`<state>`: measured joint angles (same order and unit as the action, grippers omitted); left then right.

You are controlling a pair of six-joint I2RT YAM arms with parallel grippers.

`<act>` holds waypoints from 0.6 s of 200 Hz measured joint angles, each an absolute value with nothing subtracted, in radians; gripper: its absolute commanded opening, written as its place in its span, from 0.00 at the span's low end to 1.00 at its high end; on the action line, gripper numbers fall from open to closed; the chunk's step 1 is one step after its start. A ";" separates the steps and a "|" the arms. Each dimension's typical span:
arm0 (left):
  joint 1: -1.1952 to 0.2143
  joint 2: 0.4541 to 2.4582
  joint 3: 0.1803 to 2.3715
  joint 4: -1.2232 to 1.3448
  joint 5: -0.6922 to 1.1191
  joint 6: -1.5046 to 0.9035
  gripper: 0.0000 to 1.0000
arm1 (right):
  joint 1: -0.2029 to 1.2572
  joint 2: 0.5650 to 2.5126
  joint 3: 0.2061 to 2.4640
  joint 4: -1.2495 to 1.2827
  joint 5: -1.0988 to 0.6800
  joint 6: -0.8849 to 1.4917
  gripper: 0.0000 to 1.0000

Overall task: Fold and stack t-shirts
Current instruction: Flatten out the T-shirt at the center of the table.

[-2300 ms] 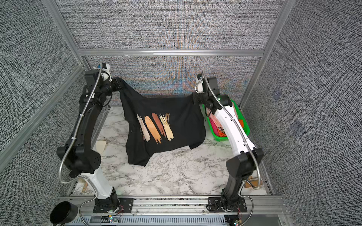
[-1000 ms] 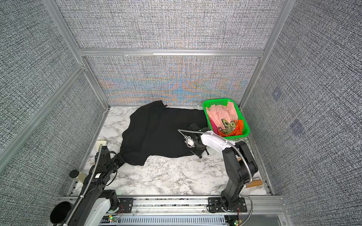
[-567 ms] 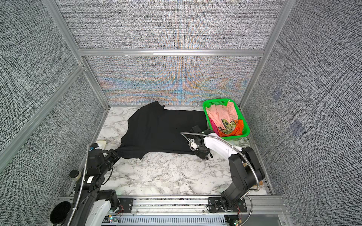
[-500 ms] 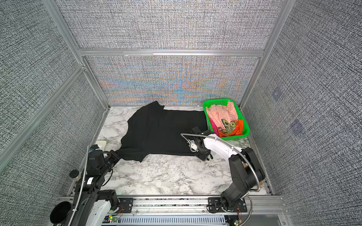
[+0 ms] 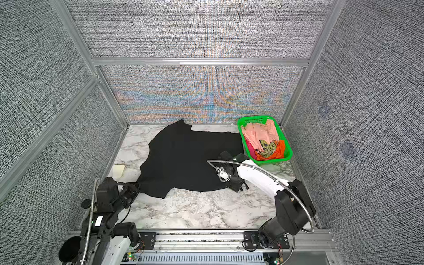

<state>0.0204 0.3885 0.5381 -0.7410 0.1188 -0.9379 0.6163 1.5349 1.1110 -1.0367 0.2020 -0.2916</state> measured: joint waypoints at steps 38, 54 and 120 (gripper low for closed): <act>0.020 0.414 0.705 -0.807 -0.036 -0.852 0.99 | 0.610 1.498 1.158 -1.021 0.227 -0.288 0.55; 0.020 0.433 0.734 -0.781 -0.100 -0.783 0.99 | 0.598 1.447 1.181 -0.978 0.234 -0.284 0.71; 0.020 1.091 0.769 -0.319 0.053 -0.569 0.33 | 0.488 1.593 1.350 -0.674 0.244 -0.089 0.25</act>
